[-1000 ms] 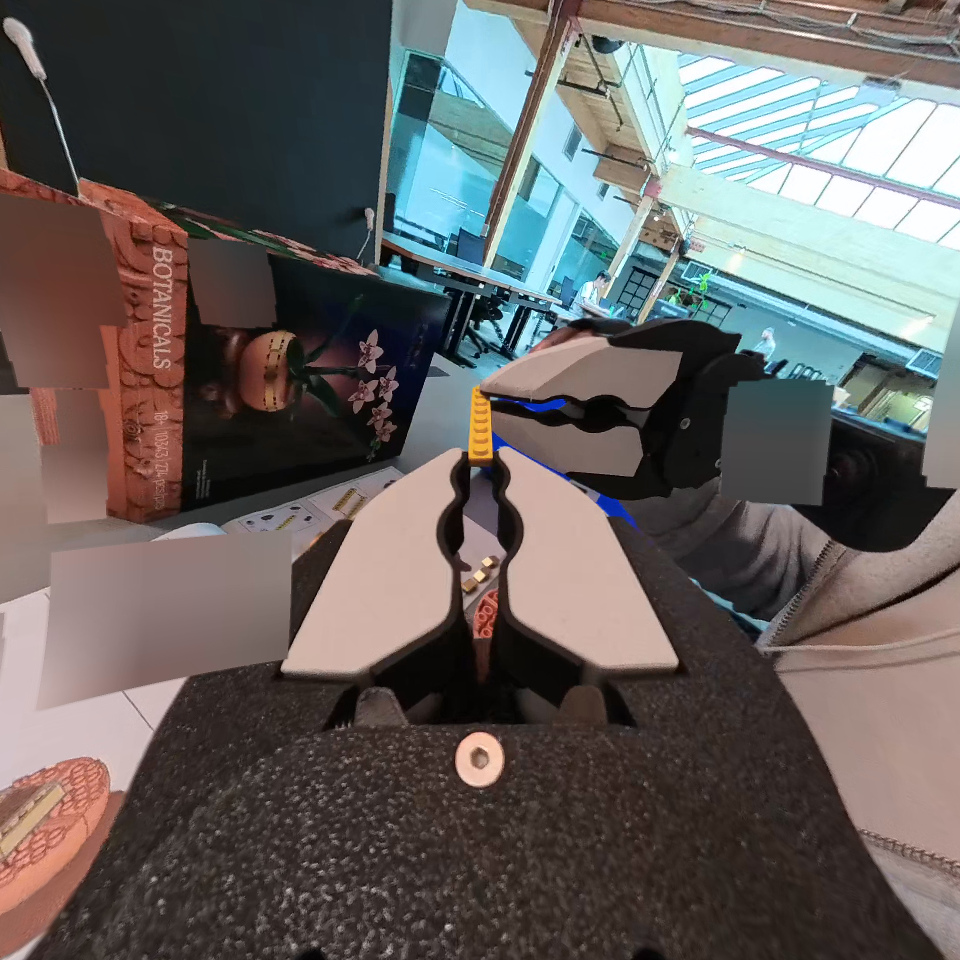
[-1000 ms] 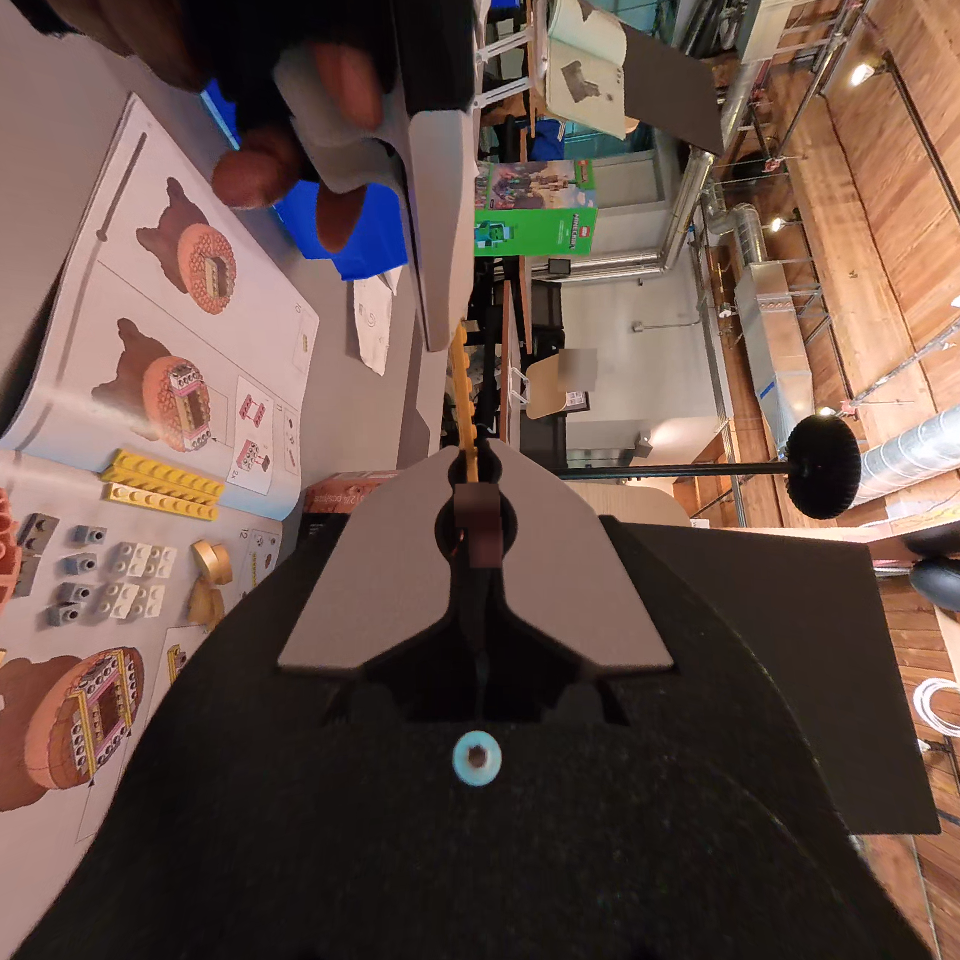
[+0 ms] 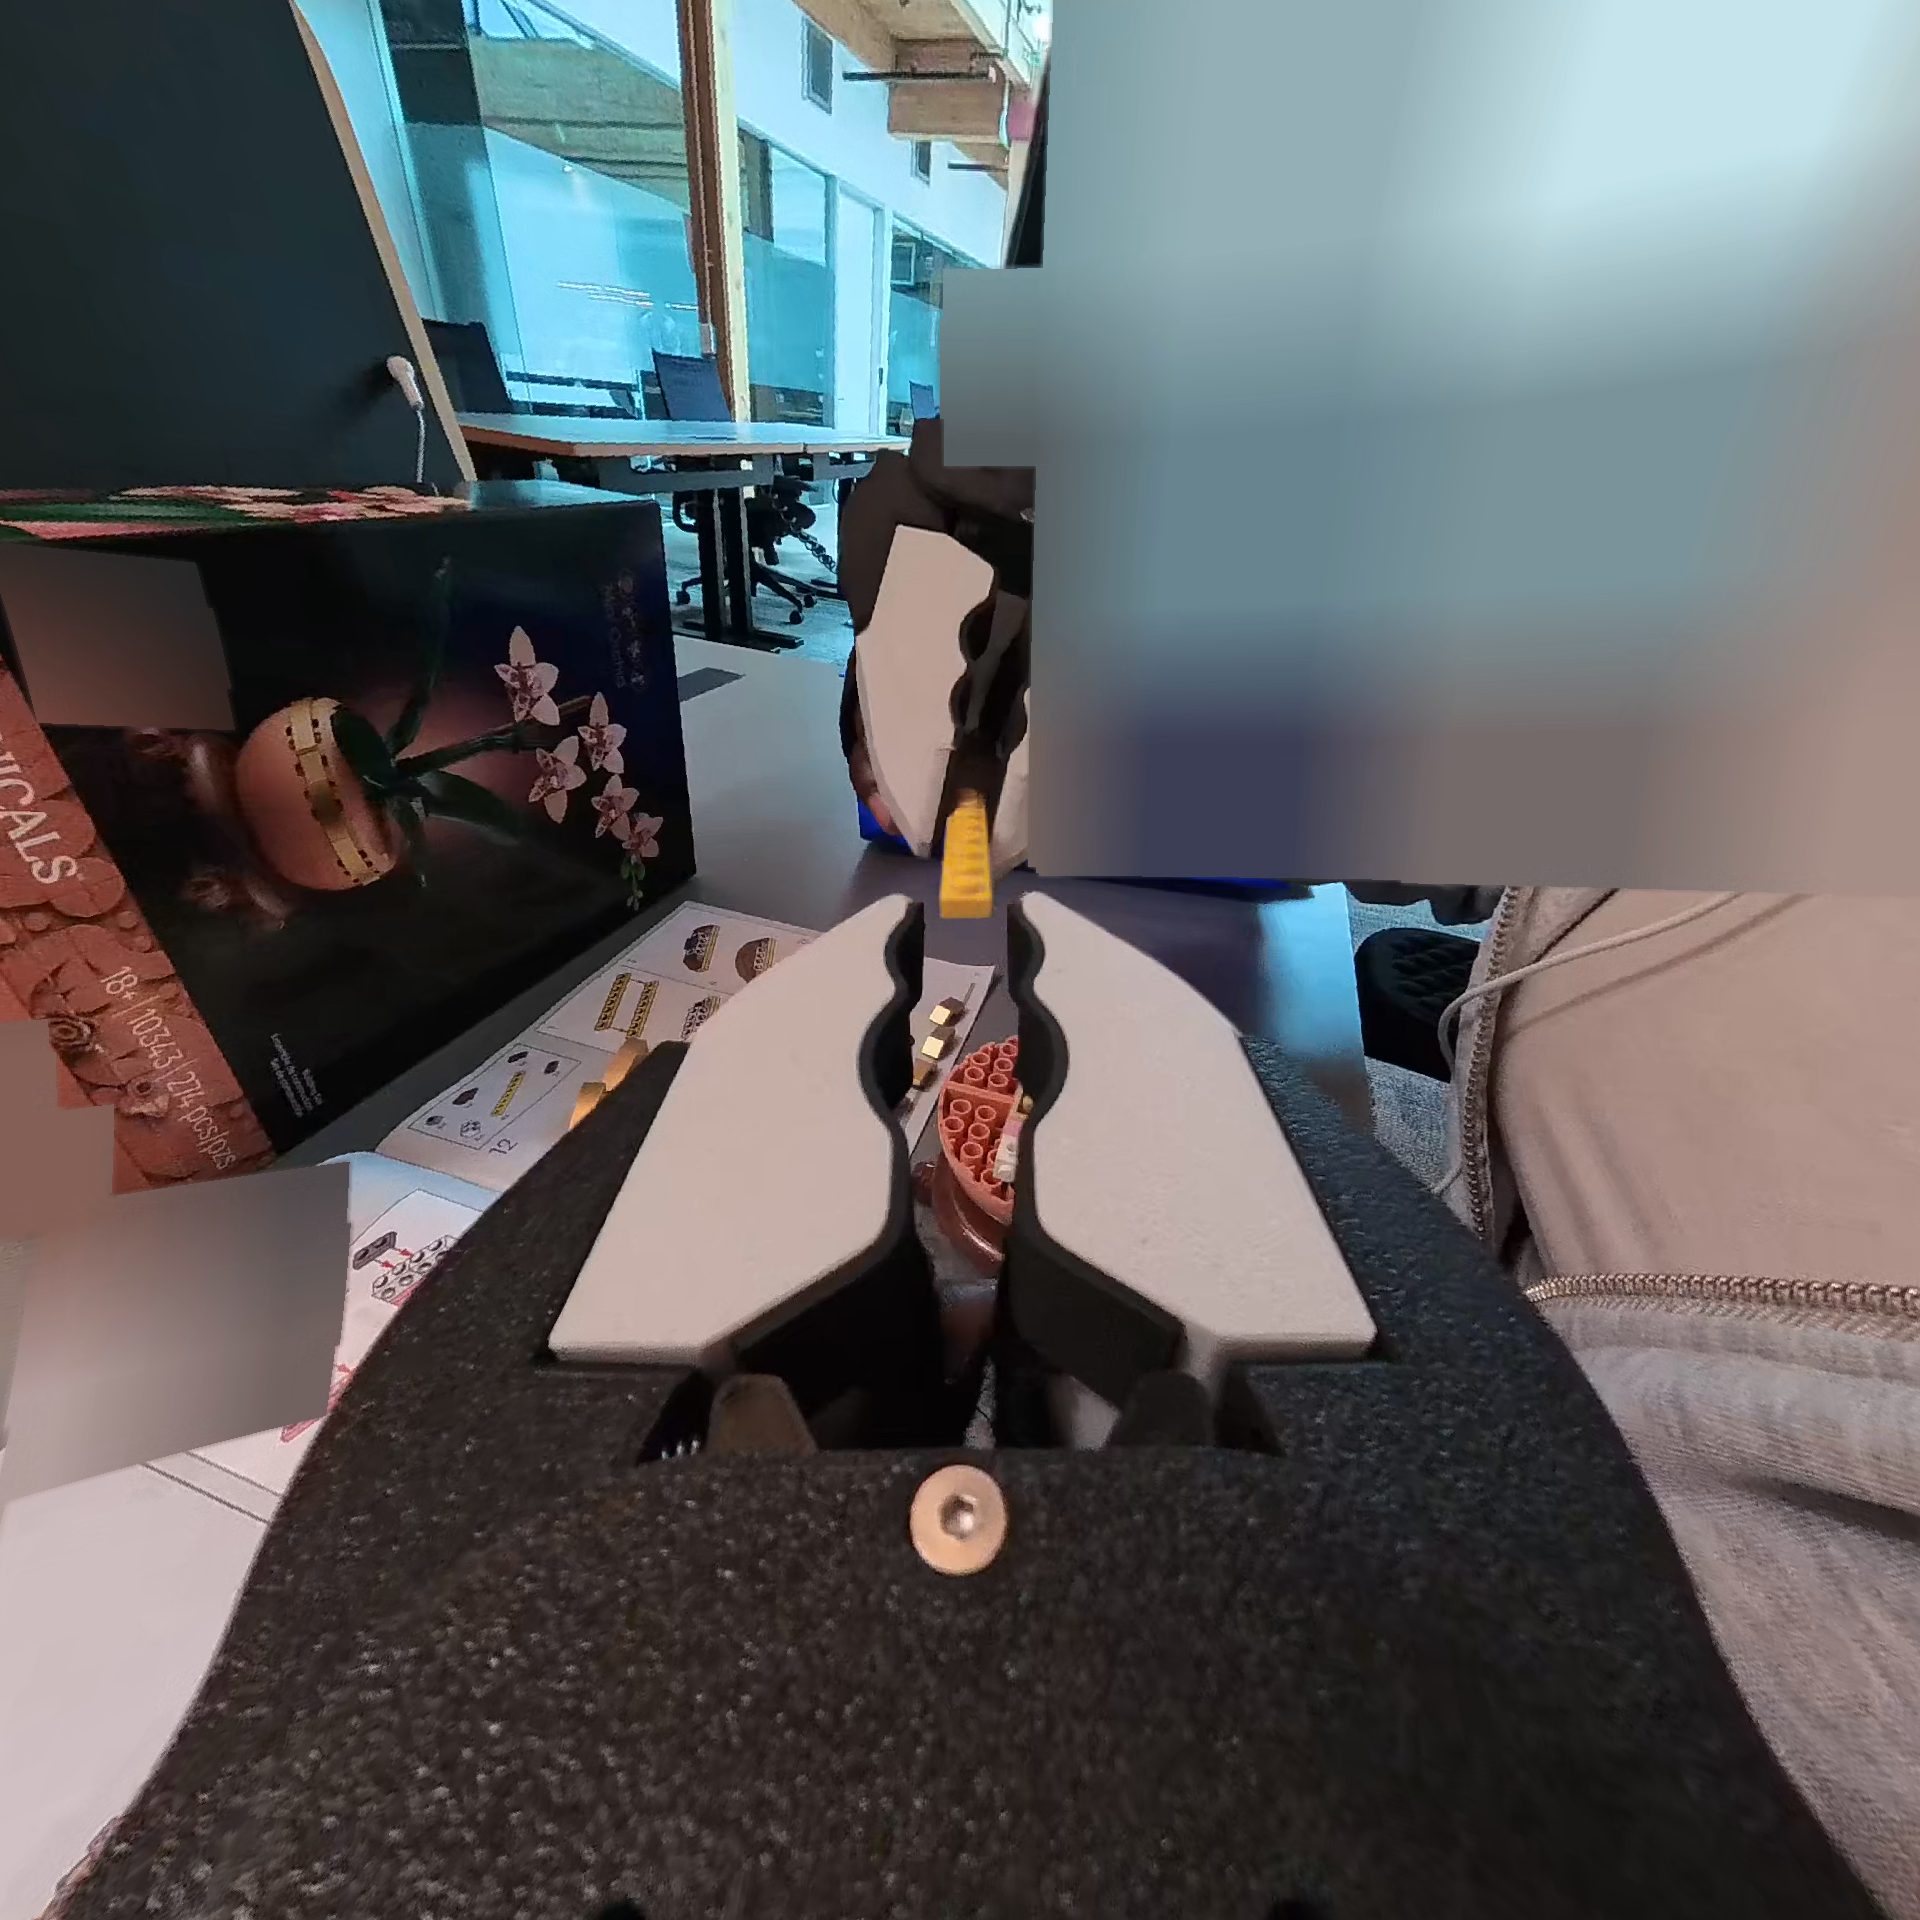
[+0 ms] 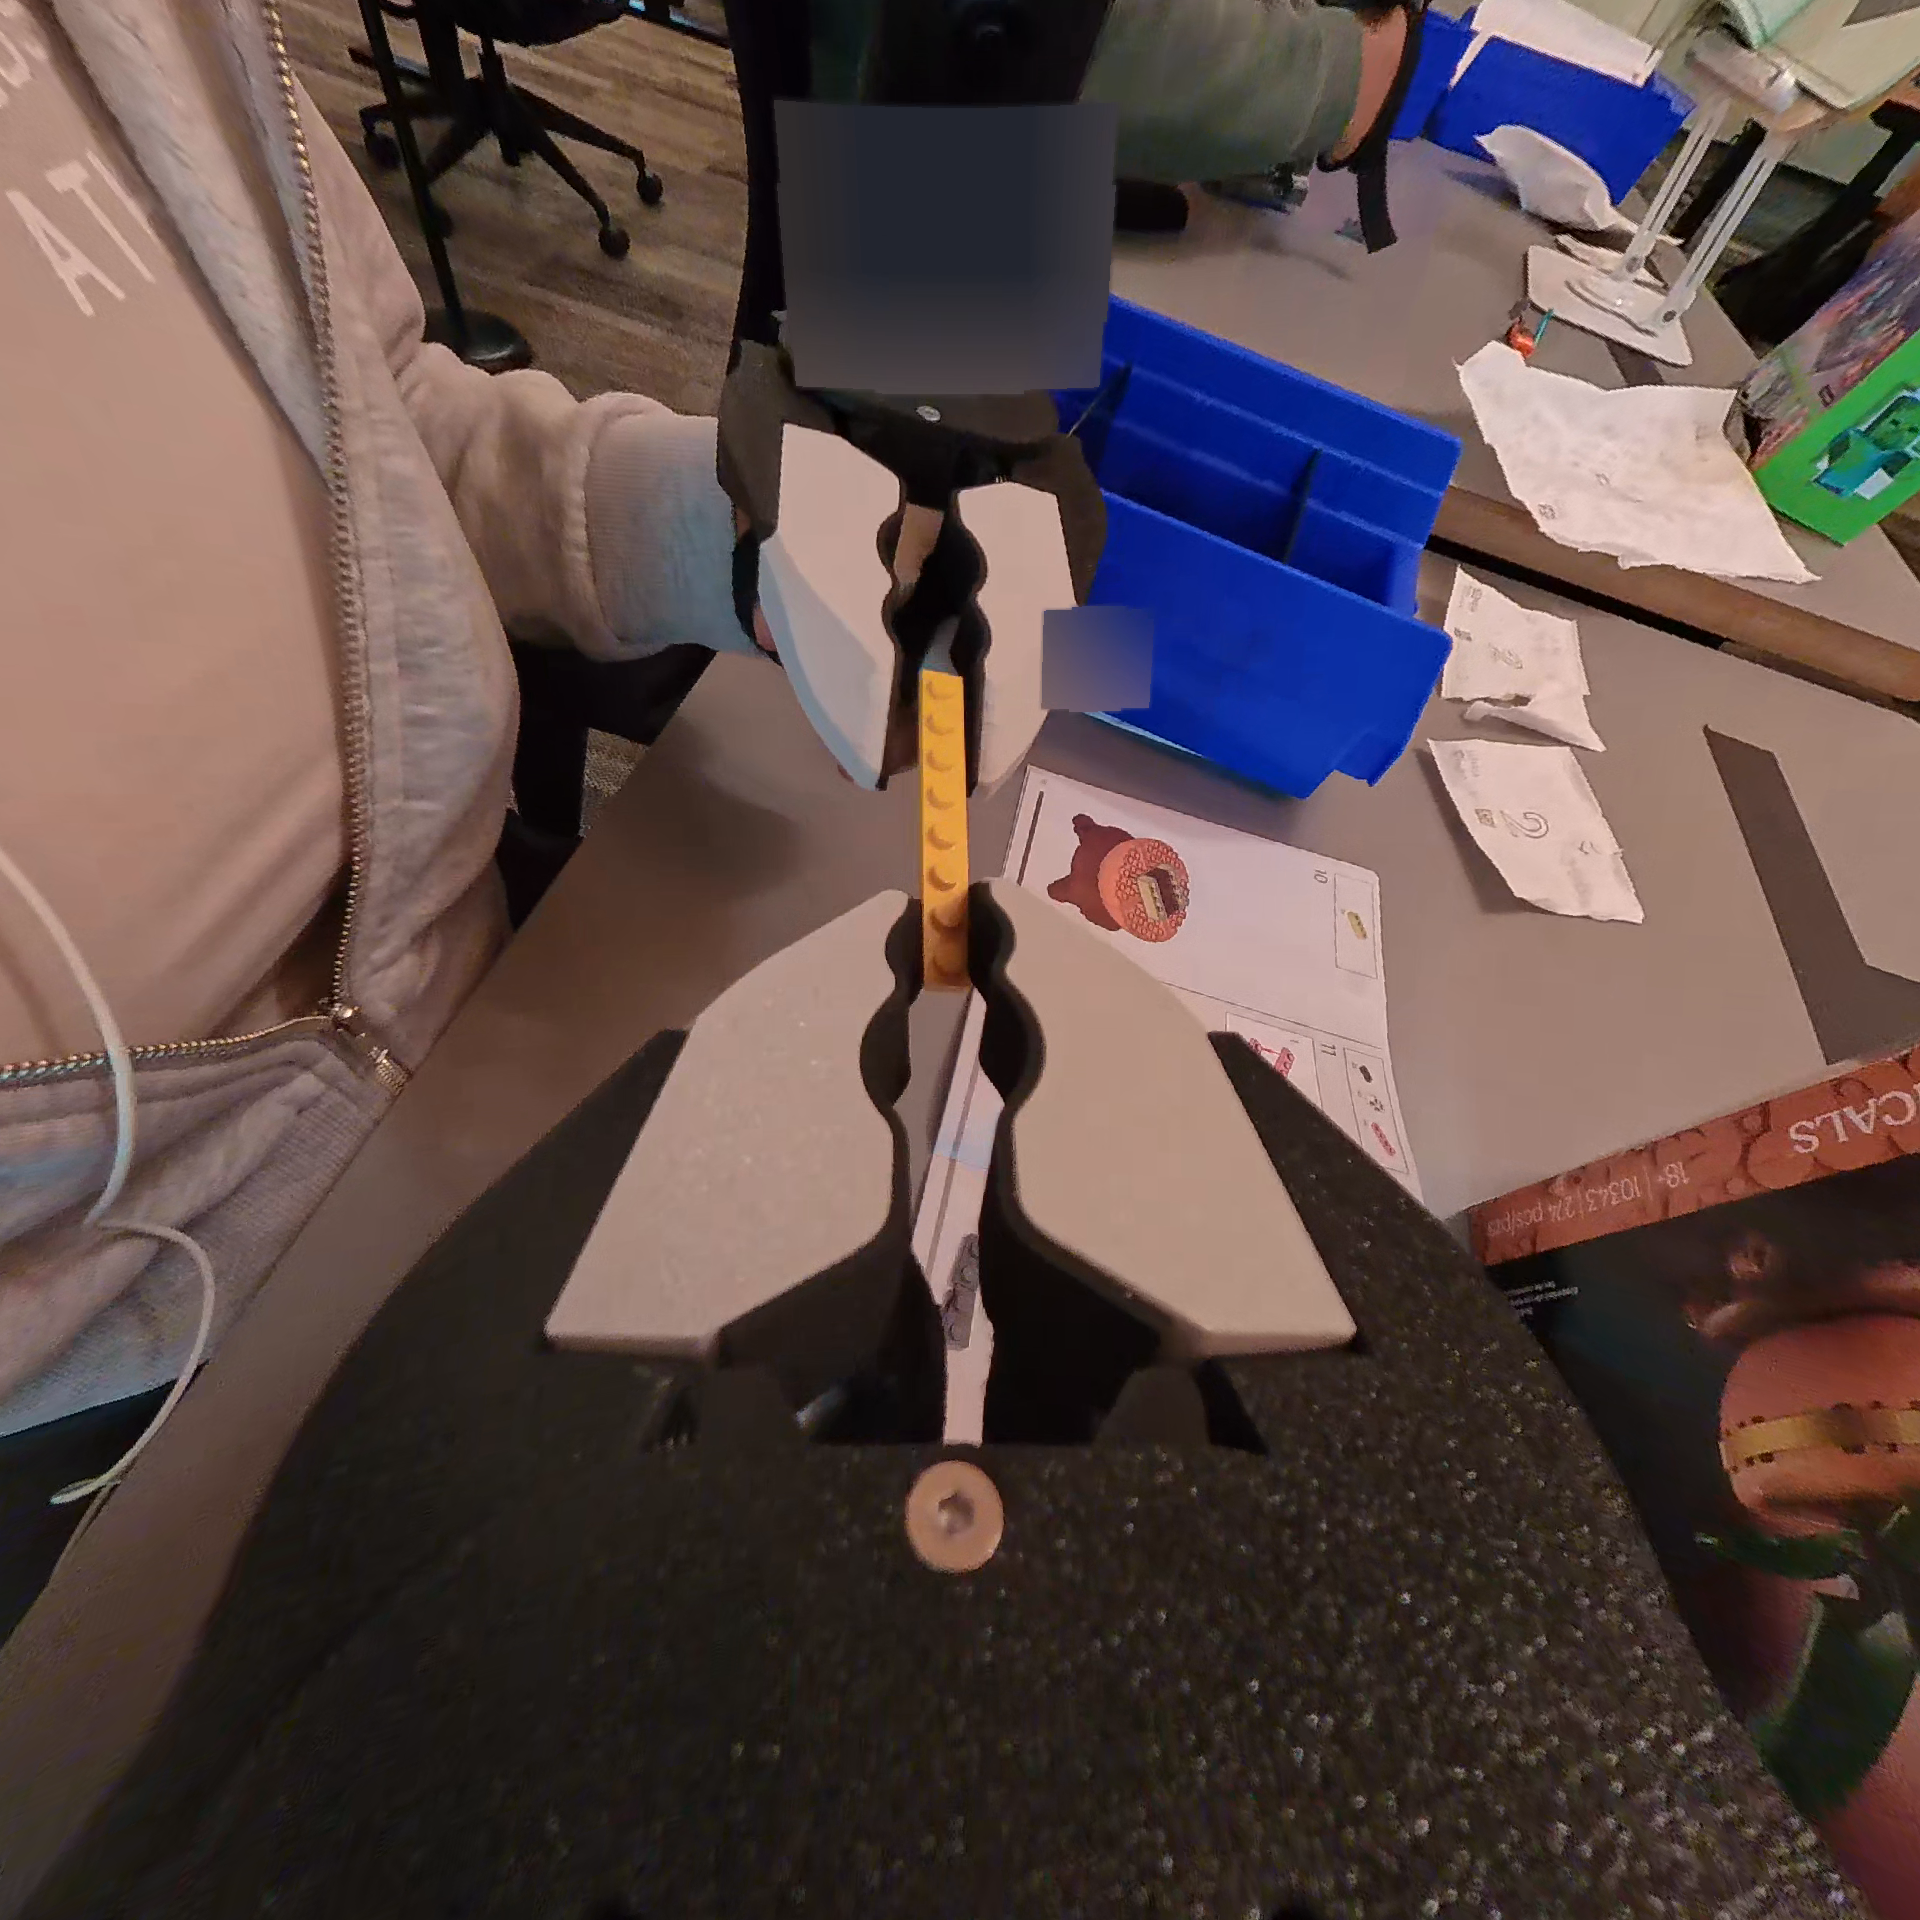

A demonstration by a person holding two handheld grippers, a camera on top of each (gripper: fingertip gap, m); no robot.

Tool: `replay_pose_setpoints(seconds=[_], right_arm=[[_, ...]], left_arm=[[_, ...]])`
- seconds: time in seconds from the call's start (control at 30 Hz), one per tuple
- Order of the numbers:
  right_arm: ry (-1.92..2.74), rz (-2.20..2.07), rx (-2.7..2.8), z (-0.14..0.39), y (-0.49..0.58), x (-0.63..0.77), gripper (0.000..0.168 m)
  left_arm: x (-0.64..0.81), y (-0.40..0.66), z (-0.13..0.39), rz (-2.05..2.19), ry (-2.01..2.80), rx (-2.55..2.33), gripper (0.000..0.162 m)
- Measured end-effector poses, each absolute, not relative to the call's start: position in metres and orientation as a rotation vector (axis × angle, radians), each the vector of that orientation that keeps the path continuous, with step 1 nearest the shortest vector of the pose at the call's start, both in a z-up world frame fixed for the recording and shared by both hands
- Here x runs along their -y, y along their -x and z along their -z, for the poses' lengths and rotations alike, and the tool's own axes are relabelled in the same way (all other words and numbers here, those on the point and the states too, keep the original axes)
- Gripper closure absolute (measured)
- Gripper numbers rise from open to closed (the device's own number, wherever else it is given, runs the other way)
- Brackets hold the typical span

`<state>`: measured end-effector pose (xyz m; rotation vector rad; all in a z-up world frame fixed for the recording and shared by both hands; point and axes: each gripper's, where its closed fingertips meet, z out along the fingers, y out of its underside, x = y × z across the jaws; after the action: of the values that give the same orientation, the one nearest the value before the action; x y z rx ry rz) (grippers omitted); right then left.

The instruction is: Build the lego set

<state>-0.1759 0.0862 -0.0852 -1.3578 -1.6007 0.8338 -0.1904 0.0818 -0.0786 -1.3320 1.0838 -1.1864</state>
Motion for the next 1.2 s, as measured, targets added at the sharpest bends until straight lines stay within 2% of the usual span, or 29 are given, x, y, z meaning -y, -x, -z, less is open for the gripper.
replay_pose_setpoints(seconds=[0.83,0.97,1.1,1.2], right_arm=[[1.391,-0.831,1.610,0.088,0.185,-0.088,0.160],[1.457,-0.860,1.563,0.089,0.176,-0.099,0.138],[1.688,-0.732,1.586,0.125,0.148,-0.132,0.133],[1.796,-0.647,1.640,0.157,0.133,-0.151,0.139]], left_arm=[[-0.083,0.190,0.084,1.199,1.318,-1.078,0.155],[-0.082,0.195,0.091,1.183,1.348,-1.068,0.155],[-0.085,0.208,0.103,1.120,1.403,-1.020,0.155],[-0.088,0.215,0.113,1.071,1.439,-0.990,0.155]])
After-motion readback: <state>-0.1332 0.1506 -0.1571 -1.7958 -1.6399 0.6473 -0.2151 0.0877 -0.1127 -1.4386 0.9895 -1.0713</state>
